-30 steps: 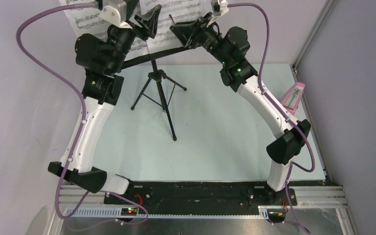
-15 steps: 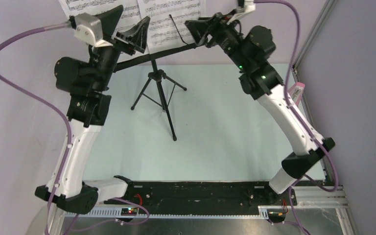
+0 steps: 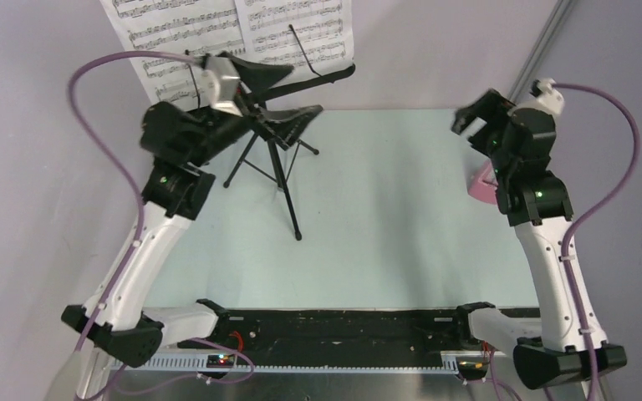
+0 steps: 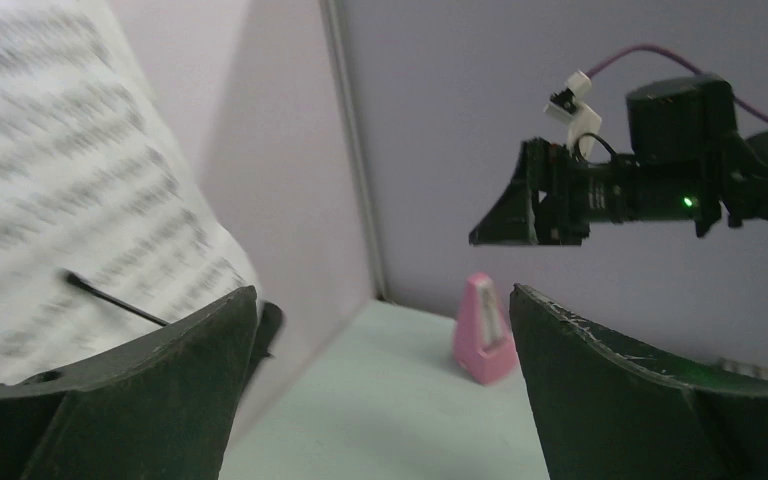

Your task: Set up the instrument practice props

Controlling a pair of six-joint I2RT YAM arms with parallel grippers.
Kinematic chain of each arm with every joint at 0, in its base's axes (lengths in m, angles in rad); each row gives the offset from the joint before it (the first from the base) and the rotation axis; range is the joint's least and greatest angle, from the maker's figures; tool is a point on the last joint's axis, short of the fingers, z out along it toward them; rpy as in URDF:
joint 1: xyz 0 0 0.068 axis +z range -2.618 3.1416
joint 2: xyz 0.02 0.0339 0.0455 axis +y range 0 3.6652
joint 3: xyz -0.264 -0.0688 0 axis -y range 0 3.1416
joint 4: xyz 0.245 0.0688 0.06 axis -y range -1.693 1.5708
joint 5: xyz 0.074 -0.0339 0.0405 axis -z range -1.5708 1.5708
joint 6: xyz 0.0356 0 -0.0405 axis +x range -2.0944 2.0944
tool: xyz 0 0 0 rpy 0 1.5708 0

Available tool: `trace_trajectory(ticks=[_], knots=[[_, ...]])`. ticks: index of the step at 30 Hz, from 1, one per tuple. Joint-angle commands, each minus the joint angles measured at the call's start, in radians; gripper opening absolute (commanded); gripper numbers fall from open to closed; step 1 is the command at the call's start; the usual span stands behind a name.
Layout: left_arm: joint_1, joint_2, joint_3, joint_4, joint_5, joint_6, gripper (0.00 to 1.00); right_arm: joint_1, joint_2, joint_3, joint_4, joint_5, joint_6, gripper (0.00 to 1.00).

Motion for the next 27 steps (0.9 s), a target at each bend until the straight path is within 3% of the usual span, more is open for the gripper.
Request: trace_trajectory(ticks=[1,8,16,27], knots=[[-0.054,0.064,-0.018,-0.019,-0.001,-0.054,1.00,-0.225,-0.036,-0.076,-0.125,0.084,0.094,0.98],[-0.057,0.119,-0.054,-0.049,0.025,-0.130,1.00,-0.339,0.258,0.119,-0.325,0.314,0.123,0.99],[-0.057,0.097,-0.188,-0.072,0.071,-0.104,1.00,-0.482,0.411,0.114,-0.126,0.171,-0.036,0.99],[-0.058,0.065,-0.301,-0.079,0.028,-0.066,1.00,-0.479,0.563,0.089,0.022,0.050,-0.174,0.94]])
